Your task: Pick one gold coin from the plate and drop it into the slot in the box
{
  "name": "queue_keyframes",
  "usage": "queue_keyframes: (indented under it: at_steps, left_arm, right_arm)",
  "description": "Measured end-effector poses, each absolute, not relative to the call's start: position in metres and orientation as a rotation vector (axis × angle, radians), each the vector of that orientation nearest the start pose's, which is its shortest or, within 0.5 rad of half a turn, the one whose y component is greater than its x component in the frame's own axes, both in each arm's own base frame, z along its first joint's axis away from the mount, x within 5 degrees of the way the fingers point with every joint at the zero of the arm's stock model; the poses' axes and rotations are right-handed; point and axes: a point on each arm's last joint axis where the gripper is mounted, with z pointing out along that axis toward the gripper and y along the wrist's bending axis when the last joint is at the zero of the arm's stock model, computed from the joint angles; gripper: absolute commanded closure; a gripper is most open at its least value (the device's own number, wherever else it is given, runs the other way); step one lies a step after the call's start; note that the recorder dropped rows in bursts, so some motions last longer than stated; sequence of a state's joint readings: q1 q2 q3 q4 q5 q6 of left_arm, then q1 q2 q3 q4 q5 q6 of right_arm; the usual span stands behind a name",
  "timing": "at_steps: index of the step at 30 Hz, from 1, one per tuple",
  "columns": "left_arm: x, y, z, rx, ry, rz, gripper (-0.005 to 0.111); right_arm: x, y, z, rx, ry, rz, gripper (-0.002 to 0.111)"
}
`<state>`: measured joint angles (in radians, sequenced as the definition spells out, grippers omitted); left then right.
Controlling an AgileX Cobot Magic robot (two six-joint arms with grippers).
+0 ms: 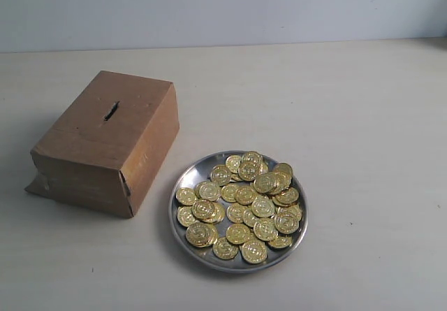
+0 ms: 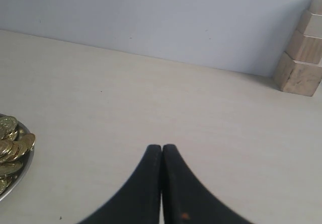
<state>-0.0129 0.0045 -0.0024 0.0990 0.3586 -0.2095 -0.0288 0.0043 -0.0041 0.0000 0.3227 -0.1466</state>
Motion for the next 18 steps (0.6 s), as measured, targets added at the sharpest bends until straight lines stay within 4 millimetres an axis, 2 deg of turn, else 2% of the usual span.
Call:
queue_keyframes:
  at_steps: [2, 3, 4, 18]
  left_arm:
    - [0.0534, 0.0025, 0.1816, -0.12, 1.839, -0.059, 0.094]
    - [0.0534, 0.0025, 0.1816, -0.12, 1.839, -0.059, 0.105]
    - [0.0534, 0.0025, 0.1816, -0.12, 1.839, -0.059, 0.107]
    - [0.0535, 0.0024, 0.1819, -0.117, 1.836, -0.058, 0.107]
  right_arm:
    - [0.0541, -0.0016, 0.1852, -0.106, 1.805, -0.125, 0.108]
    - [0.0541, -0.0016, 0.1852, -0.106, 1.805, -0.125, 0.108]
    - [0.0541, -0.0016, 0.1852, -0.106, 1.805, -0.125, 0.108]
    - [0.0539, -0.0016, 0.1846, -0.107, 1.812, -0.124, 0.108]
